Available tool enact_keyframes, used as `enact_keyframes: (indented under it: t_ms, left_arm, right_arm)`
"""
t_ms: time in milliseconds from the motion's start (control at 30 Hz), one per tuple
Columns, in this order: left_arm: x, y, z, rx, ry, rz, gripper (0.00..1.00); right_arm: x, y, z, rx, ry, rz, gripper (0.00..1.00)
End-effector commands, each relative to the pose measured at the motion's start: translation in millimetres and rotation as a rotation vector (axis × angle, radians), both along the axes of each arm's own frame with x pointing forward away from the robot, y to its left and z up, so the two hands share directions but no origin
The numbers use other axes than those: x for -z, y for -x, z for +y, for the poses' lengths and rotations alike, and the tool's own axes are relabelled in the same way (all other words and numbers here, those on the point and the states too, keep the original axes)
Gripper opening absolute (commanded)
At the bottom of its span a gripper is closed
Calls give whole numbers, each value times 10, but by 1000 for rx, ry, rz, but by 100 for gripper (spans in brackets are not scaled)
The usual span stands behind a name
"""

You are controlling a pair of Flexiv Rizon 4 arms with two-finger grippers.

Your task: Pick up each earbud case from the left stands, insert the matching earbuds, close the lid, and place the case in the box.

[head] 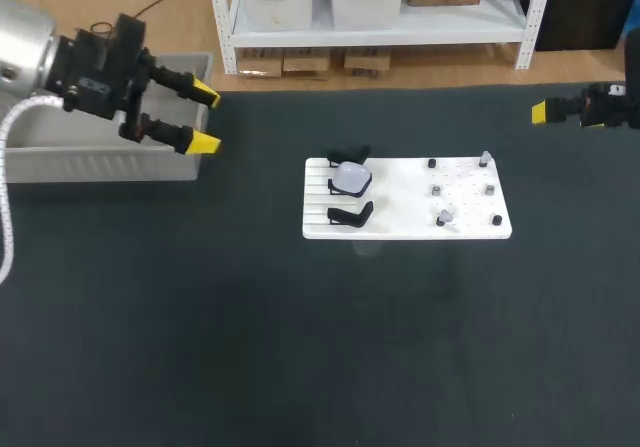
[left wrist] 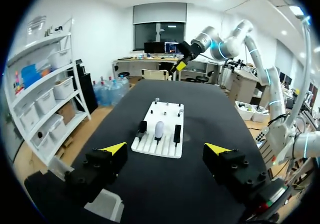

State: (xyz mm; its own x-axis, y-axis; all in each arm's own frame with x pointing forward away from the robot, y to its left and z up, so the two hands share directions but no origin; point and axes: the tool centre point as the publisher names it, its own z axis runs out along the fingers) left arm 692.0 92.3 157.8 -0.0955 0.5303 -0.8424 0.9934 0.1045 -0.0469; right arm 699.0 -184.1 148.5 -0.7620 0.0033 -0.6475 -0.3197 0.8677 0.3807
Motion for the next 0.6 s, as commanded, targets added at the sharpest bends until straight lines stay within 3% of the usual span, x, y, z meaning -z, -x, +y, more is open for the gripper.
enact_keyframes:
  t_ms: [33,367,600]
  left_arm:
    - [179,-114,-167,116,24,70,100]
    - [406,-128,-474,214,36,86,100]
    - [530,-150,-651,232,8,44,100]
  right_arm:
    - [-6,6,3,2,3,1,100]
    - [-6,6,3,2,3,1,100]
    - [-6,6,3,2,3,1,100]
